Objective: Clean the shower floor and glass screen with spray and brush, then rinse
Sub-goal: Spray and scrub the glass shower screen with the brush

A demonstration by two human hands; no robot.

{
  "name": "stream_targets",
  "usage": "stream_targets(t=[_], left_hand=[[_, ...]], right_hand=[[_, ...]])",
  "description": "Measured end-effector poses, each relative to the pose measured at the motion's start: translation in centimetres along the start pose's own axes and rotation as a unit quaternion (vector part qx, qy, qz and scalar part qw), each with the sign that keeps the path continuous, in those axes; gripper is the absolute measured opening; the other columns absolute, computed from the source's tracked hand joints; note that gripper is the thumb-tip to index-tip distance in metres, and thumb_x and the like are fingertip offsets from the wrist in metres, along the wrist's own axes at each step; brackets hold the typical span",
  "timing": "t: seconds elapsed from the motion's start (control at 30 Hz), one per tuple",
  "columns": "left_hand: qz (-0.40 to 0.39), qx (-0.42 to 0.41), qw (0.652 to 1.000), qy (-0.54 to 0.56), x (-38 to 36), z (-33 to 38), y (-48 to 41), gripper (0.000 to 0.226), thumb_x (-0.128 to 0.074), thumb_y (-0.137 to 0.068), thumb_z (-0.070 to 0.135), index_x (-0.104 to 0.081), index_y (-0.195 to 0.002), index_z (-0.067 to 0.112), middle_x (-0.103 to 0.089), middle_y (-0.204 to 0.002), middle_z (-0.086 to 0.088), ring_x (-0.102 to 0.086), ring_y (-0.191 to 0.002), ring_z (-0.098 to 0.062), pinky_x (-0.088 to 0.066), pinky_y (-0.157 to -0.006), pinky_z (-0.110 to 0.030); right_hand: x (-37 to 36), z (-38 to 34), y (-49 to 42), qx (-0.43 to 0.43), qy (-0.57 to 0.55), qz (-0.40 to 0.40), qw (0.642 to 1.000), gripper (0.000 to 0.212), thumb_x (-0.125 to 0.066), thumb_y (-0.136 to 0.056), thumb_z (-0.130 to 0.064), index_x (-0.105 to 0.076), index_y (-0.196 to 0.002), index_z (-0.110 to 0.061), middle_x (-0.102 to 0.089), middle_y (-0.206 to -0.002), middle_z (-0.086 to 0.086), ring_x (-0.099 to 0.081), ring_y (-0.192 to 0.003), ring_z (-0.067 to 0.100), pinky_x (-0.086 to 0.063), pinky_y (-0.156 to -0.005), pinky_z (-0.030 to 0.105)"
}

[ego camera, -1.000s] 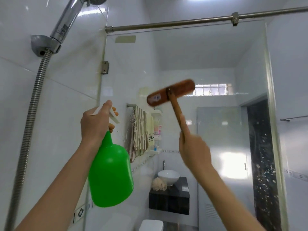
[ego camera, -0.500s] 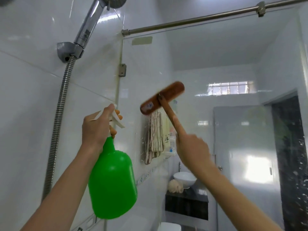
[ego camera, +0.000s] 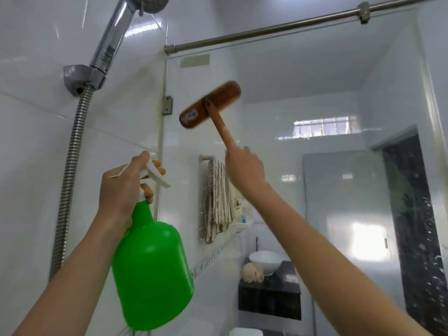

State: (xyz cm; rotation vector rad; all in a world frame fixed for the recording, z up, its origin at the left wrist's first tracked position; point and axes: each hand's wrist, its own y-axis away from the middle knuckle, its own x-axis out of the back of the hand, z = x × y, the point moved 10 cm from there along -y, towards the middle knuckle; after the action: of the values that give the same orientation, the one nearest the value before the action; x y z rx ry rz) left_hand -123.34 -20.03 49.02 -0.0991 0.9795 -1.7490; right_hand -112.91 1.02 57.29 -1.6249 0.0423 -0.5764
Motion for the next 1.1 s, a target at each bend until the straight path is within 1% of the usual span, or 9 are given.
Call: stream_targets(t=[0.1, 0.23, 0.33, 0.43, 0.53, 0.63, 0.83, 1.0, 1.1], left_hand=[[0.001, 0.002, 1.0, 0.021, -0.8, 0.0, -0.3, 0.03, -0.062, -0.092, 0.038, -0.076, -0.079, 0.016, -0.077, -0.09, -0.007, -0.042, -0.041, -0.011, -0.038, -0.049, -0.028], [-0.002, 0.007, 0.999, 0.044, -1.6, -0.5, -0.1, 0.028, -0.062, -0.093, 0.036, -0.075, -0.079, 0.015, -0.077, -0.09, -0.008, -0.04, -0.039, -0.011, -0.038, -0.043, -0.024], [-0.026, 0.021, 0.999, 0.03, -3.4, -1.5, 0.2, 0.028, -0.062, -0.092, 0.036, -0.075, -0.083, 0.012, -0.077, -0.093, -0.01, -0.039, -0.038, -0.011, -0.037, -0.04, -0.022], [-0.048, 0.027, 0.998, 0.023, -5.4, -2.2, 0.7, 0.029, -0.062, -0.093, 0.036, -0.076, -0.084, 0.012, -0.077, -0.092, -0.009, -0.039, -0.038, -0.012, -0.037, -0.041, -0.024], [-0.06, 0.02, 0.998, 0.027, -7.1, -2.1, 1.2, 0.028, -0.062, -0.093, 0.035, -0.076, -0.083, 0.013, -0.078, -0.09, -0.008, -0.04, -0.038, -0.013, -0.038, -0.039, -0.024], [-0.077, 0.018, 0.996, 0.037, -9.0, -2.1, 1.7, 0.029, -0.062, -0.093, 0.037, -0.077, -0.081, 0.016, -0.078, -0.091, -0.007, -0.041, -0.038, -0.014, -0.038, -0.043, -0.026], [-0.11, 0.02, 0.993, 0.034, -12.7, -2.4, 2.5, 0.031, -0.064, -0.09, 0.042, -0.08, -0.074, 0.02, -0.077, -0.093, -0.011, -0.044, -0.042, -0.015, -0.039, -0.052, -0.029], [-0.124, 0.016, 0.991, 0.048, -14.3, -2.1, 3.5, 0.032, -0.061, -0.092, 0.04, -0.079, -0.08, 0.017, -0.078, -0.09, -0.01, -0.045, -0.04, -0.012, -0.04, -0.051, -0.028], [-0.141, 0.019, 0.989, 0.032, -15.6, -2.3, 4.0, 0.031, -0.06, -0.094, 0.038, -0.078, -0.088, 0.013, -0.078, -0.091, -0.008, -0.045, -0.039, -0.009, -0.04, -0.046, -0.025]], right_hand=[[1.0, 2.2, -0.2, -0.035, 0.019, 0.002, 0.999, 0.075, -0.041, -0.098, -0.011, 0.007, -0.152, -0.034, -0.05, -0.06, 0.002, -0.047, -0.044, 0.013, -0.039, -0.039, 0.027], [0.7, 5.1, 10.8, -0.055, 0.005, -0.04, 0.998, 0.079, -0.041, -0.101, -0.018, 0.018, -0.148, -0.039, -0.042, -0.057, -0.005, -0.04, -0.041, 0.006, -0.036, -0.038, 0.018], [2.6, 5.4, 5.9, -0.025, 0.01, 0.013, 1.0, 0.067, -0.037, -0.102, -0.018, 0.005, -0.152, -0.035, -0.038, -0.058, -0.005, -0.038, -0.042, 0.008, -0.028, -0.038, 0.021], [5.6, 7.1, -0.8, -0.047, 0.007, 0.032, 0.998, 0.061, -0.034, -0.102, -0.019, -0.003, -0.153, -0.03, -0.044, -0.061, -0.001, -0.039, -0.046, 0.011, -0.034, -0.041, 0.029], [6.5, 10.5, 3.2, -0.09, -0.004, 0.035, 0.995, 0.06, -0.034, -0.103, -0.022, -0.001, -0.153, -0.029, -0.044, -0.06, 0.0, -0.04, -0.046, 0.011, -0.031, -0.04, 0.026], [6.1, 11.6, 10.2, -0.098, -0.015, 0.02, 0.995, 0.062, -0.034, -0.103, -0.026, 0.004, -0.152, -0.03, -0.043, -0.056, -0.002, -0.047, -0.045, 0.012, -0.05, -0.046, 0.031], [11.2, 14.7, -1.0, -0.087, -0.001, 0.08, 0.993, 0.058, -0.036, -0.102, -0.023, -0.01, -0.154, -0.025, -0.053, -0.074, 0.007, -0.053, -0.062, 0.025, -0.039, -0.057, 0.035], [10.4, 16.1, 10.1, -0.116, -0.022, 0.035, 0.992, 0.06, -0.034, -0.103, -0.025, -0.003, -0.153, -0.031, -0.051, -0.065, 0.003, -0.054, -0.057, 0.021, -0.051, -0.057, 0.037], [11.8, 17.0, 6.9, -0.102, 0.007, 0.059, 0.993, 0.057, -0.035, -0.102, -0.025, -0.009, -0.153, -0.028, -0.054, -0.072, 0.006, -0.054, -0.062, 0.023, -0.046, -0.058, 0.036]])
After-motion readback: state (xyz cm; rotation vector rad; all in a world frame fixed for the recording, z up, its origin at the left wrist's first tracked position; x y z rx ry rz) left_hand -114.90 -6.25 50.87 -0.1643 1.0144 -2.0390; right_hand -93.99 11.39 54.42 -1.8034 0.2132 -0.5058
